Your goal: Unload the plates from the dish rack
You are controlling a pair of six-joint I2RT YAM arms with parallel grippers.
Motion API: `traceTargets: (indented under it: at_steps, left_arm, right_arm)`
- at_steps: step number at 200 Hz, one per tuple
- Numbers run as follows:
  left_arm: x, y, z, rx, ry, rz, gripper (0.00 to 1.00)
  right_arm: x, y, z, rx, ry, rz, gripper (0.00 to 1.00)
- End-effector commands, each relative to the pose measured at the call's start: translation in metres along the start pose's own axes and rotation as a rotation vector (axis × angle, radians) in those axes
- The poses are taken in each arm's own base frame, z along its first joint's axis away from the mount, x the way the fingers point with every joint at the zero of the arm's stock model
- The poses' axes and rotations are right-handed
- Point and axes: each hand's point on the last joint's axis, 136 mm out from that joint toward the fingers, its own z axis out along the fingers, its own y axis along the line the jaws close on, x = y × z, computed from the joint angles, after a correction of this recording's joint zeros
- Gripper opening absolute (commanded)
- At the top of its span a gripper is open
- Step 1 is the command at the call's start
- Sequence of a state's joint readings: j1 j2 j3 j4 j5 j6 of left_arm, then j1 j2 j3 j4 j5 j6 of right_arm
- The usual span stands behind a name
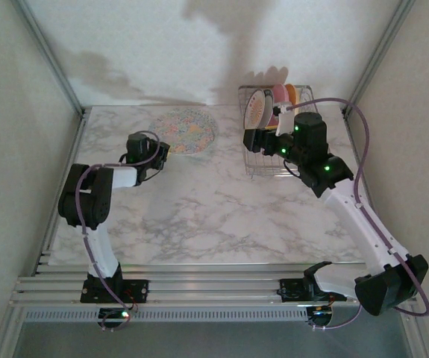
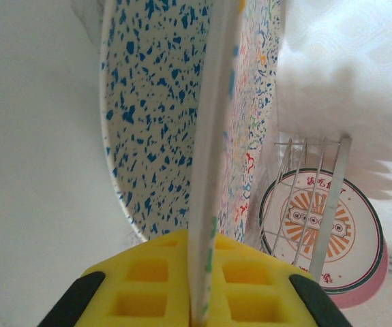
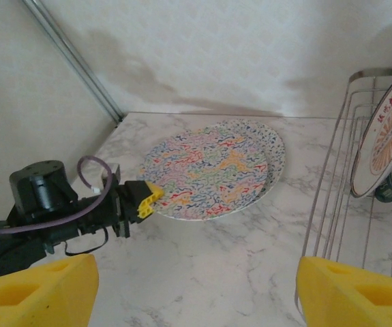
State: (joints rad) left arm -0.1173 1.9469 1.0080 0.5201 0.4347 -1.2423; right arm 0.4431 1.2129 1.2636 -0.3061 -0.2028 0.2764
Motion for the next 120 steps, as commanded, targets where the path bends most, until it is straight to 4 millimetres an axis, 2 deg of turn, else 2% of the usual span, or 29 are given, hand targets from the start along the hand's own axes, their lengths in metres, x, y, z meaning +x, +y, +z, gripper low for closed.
traceTargets:
  at_steps: [1, 120]
  left_arm:
    - [-0.009, -0.038, 0.004, 0.12, 0.004, 0.044, 0.0]
    - [-0.014, -0.031, 0.025, 0.089, 0.03, 0.052, 0.0]
  right_arm:
    - [-0.013, 0.01, 0.0, -0.039, -0.04, -0.008, 0.77]
    - [-0.013, 0.012, 0.004, -0.051, -0.029, -0.005, 0.78]
